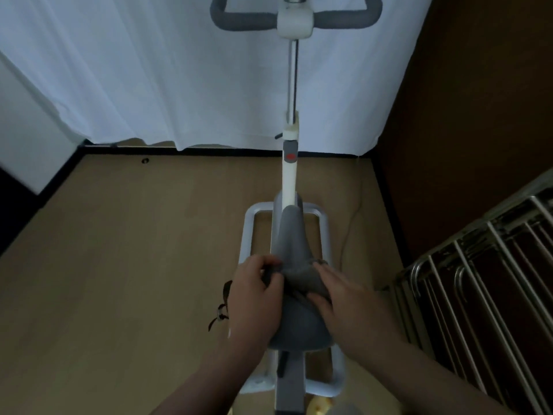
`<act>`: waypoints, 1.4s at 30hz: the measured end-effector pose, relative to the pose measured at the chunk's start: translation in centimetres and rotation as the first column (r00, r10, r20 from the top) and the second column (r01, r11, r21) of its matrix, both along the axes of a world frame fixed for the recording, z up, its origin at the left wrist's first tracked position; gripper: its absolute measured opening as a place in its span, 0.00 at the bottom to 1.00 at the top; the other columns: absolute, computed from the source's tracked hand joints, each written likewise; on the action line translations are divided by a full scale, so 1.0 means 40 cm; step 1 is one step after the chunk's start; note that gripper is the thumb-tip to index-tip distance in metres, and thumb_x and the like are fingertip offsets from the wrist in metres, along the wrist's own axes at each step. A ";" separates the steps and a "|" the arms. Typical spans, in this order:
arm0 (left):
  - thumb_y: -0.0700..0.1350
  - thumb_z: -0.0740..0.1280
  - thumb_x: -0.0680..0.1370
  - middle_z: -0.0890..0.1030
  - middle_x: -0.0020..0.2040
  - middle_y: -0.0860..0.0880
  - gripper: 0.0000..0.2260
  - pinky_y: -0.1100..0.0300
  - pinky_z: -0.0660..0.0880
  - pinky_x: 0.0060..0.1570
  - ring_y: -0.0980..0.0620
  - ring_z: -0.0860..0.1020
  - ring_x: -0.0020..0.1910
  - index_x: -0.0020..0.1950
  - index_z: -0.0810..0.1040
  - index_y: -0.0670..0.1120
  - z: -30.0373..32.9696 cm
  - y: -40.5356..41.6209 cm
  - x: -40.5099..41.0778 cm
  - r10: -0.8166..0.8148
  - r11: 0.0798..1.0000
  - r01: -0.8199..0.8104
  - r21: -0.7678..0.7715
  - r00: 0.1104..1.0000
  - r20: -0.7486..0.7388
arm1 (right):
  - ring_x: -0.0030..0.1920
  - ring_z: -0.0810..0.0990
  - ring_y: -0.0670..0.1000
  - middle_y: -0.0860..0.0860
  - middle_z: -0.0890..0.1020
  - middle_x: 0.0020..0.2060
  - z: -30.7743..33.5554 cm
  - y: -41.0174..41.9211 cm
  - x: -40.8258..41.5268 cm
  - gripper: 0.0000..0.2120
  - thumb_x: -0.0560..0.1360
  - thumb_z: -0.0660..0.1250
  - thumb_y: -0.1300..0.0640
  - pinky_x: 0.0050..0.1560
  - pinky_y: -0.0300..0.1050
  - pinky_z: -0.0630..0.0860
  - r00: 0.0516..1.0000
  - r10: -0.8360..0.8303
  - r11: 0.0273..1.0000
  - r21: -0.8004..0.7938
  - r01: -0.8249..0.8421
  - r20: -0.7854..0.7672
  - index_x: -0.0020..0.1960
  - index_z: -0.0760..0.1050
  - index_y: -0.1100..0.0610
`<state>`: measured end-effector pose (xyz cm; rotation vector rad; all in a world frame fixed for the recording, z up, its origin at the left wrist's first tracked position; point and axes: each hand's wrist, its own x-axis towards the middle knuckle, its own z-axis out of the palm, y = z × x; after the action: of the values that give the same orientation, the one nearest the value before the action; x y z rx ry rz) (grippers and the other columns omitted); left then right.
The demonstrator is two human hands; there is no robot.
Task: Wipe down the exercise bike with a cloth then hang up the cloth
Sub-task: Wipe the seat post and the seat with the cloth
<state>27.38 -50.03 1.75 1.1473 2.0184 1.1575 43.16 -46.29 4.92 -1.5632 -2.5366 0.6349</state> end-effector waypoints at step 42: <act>0.55 0.56 0.77 0.64 0.71 0.61 0.23 0.53 0.63 0.72 0.62 0.63 0.71 0.72 0.62 0.59 -0.043 -0.067 -0.193 -0.656 0.749 0.661 0.046 0.728 0.199 | 0.68 0.69 0.48 0.53 0.77 0.64 -0.077 -0.247 -0.185 0.19 0.76 0.68 0.55 0.69 0.57 0.67 0.623 -0.678 0.558 0.278 0.782 -0.390 0.66 0.73 0.56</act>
<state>19.68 -52.71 0.01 1.4929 1.2751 0.8184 35.75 -56.19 1.84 -1.9791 -1.4394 0.1137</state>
